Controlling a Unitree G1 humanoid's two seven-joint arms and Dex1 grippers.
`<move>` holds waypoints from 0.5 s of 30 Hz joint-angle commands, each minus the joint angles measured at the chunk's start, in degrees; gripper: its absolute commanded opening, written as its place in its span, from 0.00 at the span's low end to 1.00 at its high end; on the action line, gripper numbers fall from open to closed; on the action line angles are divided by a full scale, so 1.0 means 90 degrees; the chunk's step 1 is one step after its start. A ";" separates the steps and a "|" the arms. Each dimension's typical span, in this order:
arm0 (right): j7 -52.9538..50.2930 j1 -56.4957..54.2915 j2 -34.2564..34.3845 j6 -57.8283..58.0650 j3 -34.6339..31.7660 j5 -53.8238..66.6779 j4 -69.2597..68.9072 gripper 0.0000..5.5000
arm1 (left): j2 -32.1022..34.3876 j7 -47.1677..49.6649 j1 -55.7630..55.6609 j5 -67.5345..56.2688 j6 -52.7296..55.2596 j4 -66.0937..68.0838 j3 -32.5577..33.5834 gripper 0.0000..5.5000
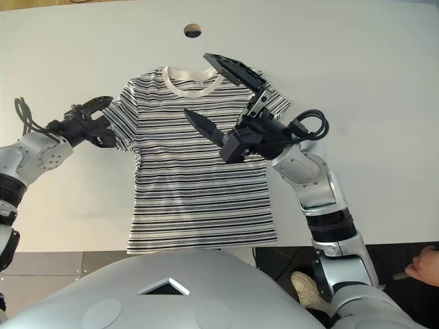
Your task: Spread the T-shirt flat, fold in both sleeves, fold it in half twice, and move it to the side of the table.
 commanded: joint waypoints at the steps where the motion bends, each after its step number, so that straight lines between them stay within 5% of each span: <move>1: 0.0028 0.0030 -0.0014 -0.0004 -0.0051 0.0018 -0.0054 0.81 | 0.0101 -0.0171 0.0155 0.0149 0.0120 0.0071 -0.0073 0.33; 11: 0.0110 0.0114 -0.0055 -0.0023 -0.0003 0.0023 -0.0097 0.81 | 0.0071 -0.0065 0.0208 0.0132 0.0233 0.0030 -0.0006 0.04; 15: 0.0146 0.0119 -0.0061 -0.0032 -0.0010 0.0042 -0.0098 0.81 | 0.0035 -0.0041 0.0296 0.0096 0.0207 -0.0127 0.0029 0.02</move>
